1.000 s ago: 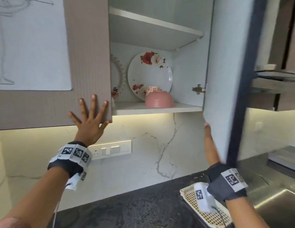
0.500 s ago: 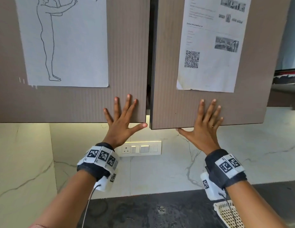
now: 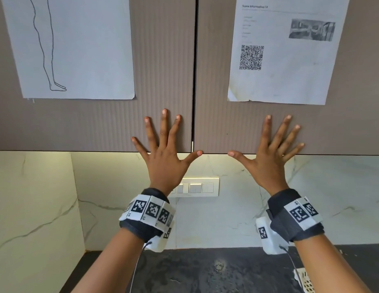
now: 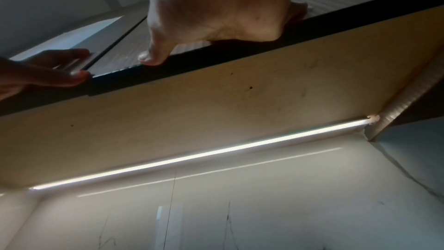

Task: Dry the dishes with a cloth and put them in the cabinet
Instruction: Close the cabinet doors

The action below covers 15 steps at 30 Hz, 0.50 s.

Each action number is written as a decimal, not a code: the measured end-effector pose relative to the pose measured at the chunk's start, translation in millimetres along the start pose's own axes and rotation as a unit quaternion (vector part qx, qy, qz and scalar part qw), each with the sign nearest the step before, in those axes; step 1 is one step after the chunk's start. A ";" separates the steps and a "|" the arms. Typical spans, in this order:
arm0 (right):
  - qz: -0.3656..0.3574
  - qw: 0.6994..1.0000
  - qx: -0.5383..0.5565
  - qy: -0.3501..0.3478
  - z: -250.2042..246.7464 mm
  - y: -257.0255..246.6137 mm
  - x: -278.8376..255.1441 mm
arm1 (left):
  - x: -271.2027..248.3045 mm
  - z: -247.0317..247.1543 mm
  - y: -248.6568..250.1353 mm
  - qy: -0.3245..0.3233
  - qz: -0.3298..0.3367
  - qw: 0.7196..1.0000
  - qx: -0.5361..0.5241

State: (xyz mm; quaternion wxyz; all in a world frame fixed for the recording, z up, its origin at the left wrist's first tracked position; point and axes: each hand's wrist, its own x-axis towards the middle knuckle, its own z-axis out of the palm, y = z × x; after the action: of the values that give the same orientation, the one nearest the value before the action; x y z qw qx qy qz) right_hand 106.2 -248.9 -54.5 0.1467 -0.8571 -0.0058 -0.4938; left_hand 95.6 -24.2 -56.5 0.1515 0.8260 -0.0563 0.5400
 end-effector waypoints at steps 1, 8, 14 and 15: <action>0.000 1.000 -0.002 0.007 0.2 0.6 0.0 | -0.1 0.4 0.0 0.002 0.002 1.000 0.005; 0.003 1.000 -0.004 -0.009 -9.2 -3.1 -1.6 | -0.1 -4.4 0.3 -0.043 0.015 0.998 0.032; 0.014 0.996 0.025 -0.082 -25.0 -25.9 -31.7 | -22.3 -23.4 15.4 -0.068 0.021 0.996 -0.050; 0.002 0.994 0.039 -0.104 -27.6 -27.0 -40.8 | -33.4 -27.8 17.2 -0.072 0.025 0.995 -0.067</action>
State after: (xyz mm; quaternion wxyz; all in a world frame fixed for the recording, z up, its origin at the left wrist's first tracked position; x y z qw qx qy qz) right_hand 57.8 -224.6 -69.6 0.1797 -0.8975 -0.0390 -0.4009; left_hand 53.1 -34.2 -73.3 0.1890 0.8490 -0.1238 0.4777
